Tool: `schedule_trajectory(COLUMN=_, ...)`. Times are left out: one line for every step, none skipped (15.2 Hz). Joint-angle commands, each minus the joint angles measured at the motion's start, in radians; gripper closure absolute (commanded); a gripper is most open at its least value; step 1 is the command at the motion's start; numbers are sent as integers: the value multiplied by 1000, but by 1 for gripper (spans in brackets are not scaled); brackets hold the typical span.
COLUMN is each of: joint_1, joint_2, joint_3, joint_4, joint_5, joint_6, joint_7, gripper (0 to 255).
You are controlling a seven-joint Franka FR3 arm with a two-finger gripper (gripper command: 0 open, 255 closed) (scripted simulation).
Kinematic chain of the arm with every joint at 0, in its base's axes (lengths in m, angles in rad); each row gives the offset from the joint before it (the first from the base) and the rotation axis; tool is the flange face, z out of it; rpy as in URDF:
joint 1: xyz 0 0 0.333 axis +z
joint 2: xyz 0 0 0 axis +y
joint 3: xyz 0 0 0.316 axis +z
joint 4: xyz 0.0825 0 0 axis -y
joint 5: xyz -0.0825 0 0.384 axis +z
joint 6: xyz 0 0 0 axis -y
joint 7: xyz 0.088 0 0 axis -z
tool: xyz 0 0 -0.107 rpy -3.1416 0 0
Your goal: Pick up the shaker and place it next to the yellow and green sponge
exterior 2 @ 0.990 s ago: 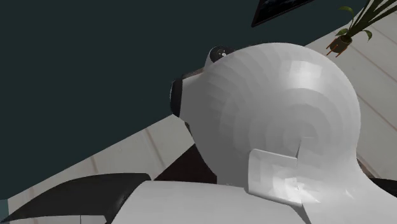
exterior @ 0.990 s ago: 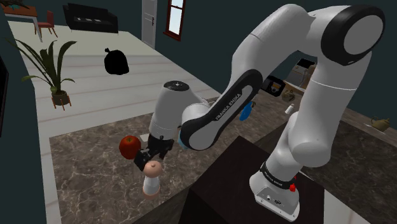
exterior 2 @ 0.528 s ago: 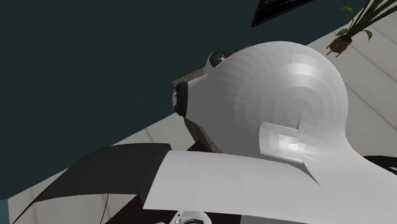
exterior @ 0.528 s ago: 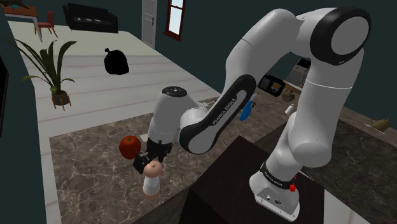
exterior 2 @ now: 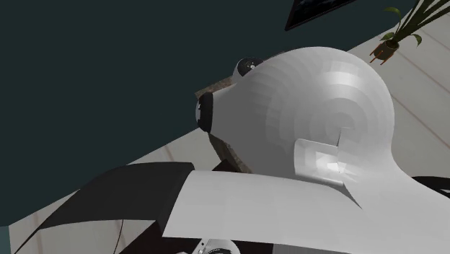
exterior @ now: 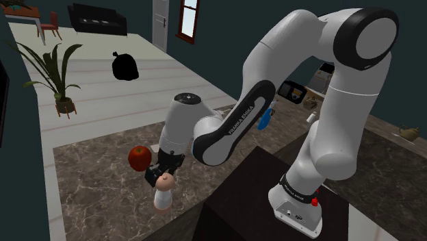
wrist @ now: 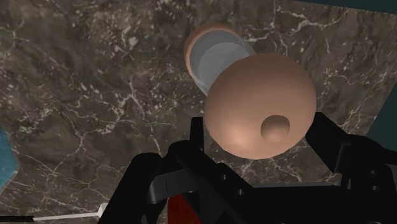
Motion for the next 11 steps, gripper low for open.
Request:
schedule_trajectory(joint_1=0, joint_2=0, joint_3=0, joint_4=0, joint_5=0, joint_6=0, joint_7=0, gripper=255)
schedule_trajectory(joint_1=0, joint_2=0, joint_3=0, joint_4=0, joint_5=0, joint_6=0, joint_7=0, gripper=255)
schedule_trajectory(joint_1=0, joint_2=0, joint_3=0, joint_4=-1, joint_5=0, joint_6=0, joint_7=0, gripper=255)
schedule_trajectory(joint_1=0, joint_2=0, joint_3=0, joint_4=-1, joint_5=0, joint_6=0, joint_7=0, gripper=255)
schedule_trajectory(joint_1=0, joint_2=0, joint_3=0, joint_4=0, joint_5=0, joint_6=0, joint_7=0, gripper=255)
schedule_trajectory(joint_1=-7, joint_2=-14, joint_3=9, joint_4=-1, joint_5=15, joint_6=-12, joint_7=-10, gripper=255)
schedule_trajectory(joint_1=-13, joint_2=-28, joint_3=18, joint_4=-1, joint_5=29, joint_6=-25, joint_7=-21, gripper=255)
schedule_trajectory(joint_1=-19, joint_2=-42, joint_3=26, joint_4=-1, joint_5=44, joint_6=-38, joint_7=-31, gripper=255)
schedule_trajectory(joint_1=-24, joint_2=-57, joint_3=34, joint_4=-1, joint_5=59, joint_6=-51, joint_7=-41, gripper=255)
schedule_trajectory(joint_1=-28, joint_2=-71, joint_3=40, joint_4=-1, joint_5=74, joint_6=-64, joint_7=-51, gripper=255)
schedule_trajectory(joint_1=-32, joint_2=-85, joint_3=47, joint_4=0, joint_5=88, joint_6=-78, joint_7=-61, gripper=255)
